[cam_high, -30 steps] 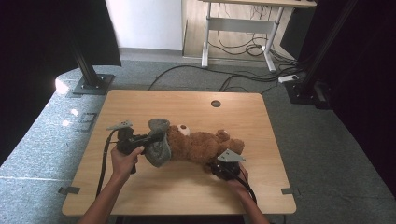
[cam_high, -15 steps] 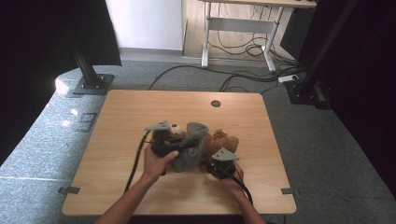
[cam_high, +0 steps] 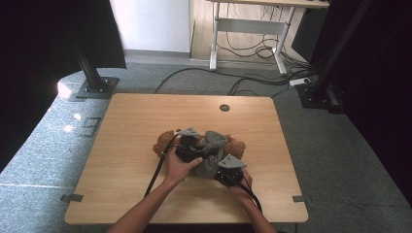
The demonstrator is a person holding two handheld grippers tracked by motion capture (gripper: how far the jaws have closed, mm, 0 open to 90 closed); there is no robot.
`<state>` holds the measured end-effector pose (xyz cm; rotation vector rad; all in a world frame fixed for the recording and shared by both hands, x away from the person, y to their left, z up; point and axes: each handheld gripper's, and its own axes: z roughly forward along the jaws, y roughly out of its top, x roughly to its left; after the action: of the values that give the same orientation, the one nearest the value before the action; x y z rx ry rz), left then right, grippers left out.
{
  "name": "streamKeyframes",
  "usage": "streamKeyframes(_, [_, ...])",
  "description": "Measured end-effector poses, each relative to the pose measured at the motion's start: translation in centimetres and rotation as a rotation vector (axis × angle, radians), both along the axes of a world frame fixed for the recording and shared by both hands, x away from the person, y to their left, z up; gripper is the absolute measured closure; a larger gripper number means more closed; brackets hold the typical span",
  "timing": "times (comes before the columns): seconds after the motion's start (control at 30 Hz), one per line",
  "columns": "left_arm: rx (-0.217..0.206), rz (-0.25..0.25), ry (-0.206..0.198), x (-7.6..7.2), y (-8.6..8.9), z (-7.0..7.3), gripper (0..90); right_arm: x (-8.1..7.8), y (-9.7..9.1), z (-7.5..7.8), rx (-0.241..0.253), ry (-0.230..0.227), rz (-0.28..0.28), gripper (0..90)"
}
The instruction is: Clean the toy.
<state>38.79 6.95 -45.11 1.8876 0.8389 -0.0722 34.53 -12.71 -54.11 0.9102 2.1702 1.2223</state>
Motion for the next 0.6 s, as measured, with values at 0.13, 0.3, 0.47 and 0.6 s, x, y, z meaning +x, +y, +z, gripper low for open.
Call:
streamKeyframes(0.13, [0.002,0.029,0.001,0.2,1.6,-0.1,72.7,-0.1,0.1,0.0,-0.007,-0.003,0.003,61.6])
streamKeyframes(0.3, [-0.003,0.070,-0.007,0.6,3.5,0.0,72.7,-0.1,0.1,-0.1,-0.010,-0.007,0.009,62.1])
streamKeyframes(0.47, [-0.022,0.183,0.003,1.7,7.8,0.2,72.6,-0.2,0.1,-0.2,-0.016,-0.007,0.016,62.4])
streamKeyframes(0.6, [-0.034,0.233,0.029,2.3,10.5,-0.1,72.6,-0.2,0.1,-0.2,-0.013,-0.010,0.015,62.4])
